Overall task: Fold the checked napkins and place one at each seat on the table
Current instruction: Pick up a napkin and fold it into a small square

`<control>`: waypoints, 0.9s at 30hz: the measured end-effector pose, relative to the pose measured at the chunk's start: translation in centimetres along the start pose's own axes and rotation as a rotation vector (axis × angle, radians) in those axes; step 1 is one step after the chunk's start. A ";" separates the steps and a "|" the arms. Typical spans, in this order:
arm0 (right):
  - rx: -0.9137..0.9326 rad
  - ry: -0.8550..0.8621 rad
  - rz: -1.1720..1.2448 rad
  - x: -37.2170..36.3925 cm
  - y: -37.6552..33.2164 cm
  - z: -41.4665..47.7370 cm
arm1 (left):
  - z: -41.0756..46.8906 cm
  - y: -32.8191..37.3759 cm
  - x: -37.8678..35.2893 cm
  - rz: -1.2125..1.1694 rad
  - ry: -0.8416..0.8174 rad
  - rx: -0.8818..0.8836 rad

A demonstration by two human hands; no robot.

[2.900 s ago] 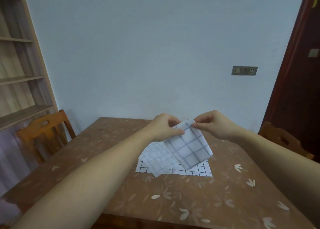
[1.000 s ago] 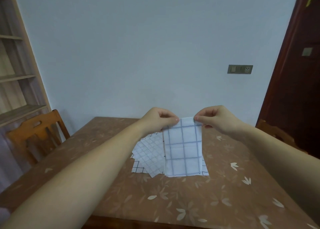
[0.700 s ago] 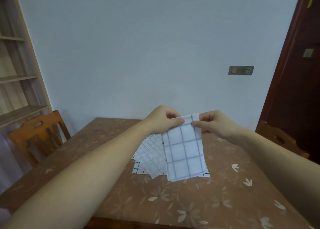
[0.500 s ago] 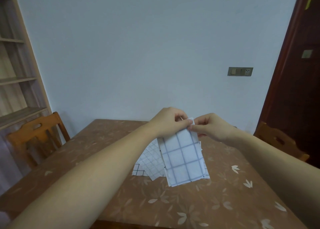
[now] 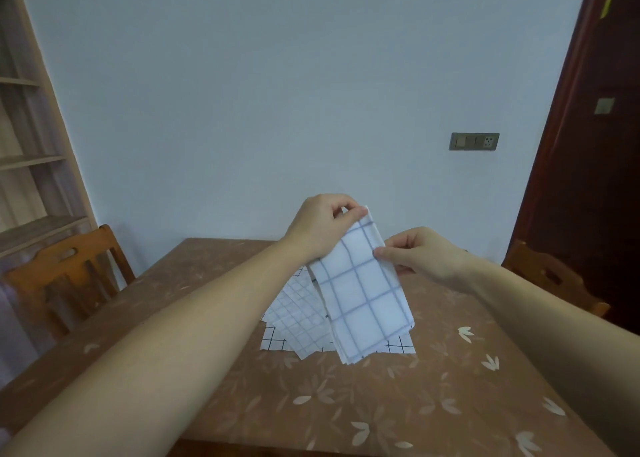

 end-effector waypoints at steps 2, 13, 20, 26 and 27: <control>-0.026 -0.024 -0.051 0.1 0.3 -0.3 | 0.3 -0.4 0.8 -0.018 0.049 0.002; -0.254 -0.284 -0.545 -0.3 1.2 -0.7 | -0.1 -0.1 2.3 -0.049 0.023 -0.028; -0.049 -0.116 -0.098 -0.9 0.0 0.2 | -0.2 0.5 1.8 -0.107 -0.057 -0.025; -0.013 0.057 0.242 -0.1 0.0 0.1 | -0.9 -0.6 2.4 -0.690 0.109 0.332; -0.008 0.085 0.279 0.2 0.1 0.2 | -1.3 -0.9 2.0 -0.795 0.027 0.379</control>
Point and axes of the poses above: each hand's wrist, its own z-axis towards the middle knuckle, its own x-axis out of the back of the hand, y = z × x, the point moved 1 cm from there along z, towards the middle knuckle, and after that the axes turned 8 degrees about -y, right-handed, at the moved point
